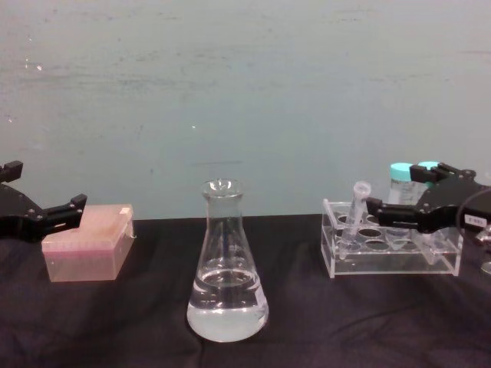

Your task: Pour the liquid from the test tube into the beaker using one hand.

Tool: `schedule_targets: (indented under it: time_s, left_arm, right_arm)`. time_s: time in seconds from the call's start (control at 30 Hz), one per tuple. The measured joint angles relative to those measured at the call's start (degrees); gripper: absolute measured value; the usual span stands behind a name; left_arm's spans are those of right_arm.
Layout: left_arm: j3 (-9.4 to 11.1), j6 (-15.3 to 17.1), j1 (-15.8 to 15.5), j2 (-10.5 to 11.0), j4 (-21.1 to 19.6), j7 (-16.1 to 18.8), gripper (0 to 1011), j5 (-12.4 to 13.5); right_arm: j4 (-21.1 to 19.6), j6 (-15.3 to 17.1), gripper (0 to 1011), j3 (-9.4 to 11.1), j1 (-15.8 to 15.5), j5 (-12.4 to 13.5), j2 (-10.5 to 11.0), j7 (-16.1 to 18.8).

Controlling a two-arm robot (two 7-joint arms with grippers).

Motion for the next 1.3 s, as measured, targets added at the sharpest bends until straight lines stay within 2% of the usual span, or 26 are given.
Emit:
schedule_targets:
  time_s: [0.57,1.3]
  left_arm:
    - [0.00,0.00,0.00,0.00,0.00,0.00,1000,0.00]
    - [0.00,0.00,0.00,0.00,0.00,0.00,1000,0.00]
  right_arm:
    - [3.23,-0.89,1003,0.35,1.94,-2.94,-2.11,2.70]
    - [7.39,-1.67,1003,1.21,4.44,-4.75,-4.40,5.28]
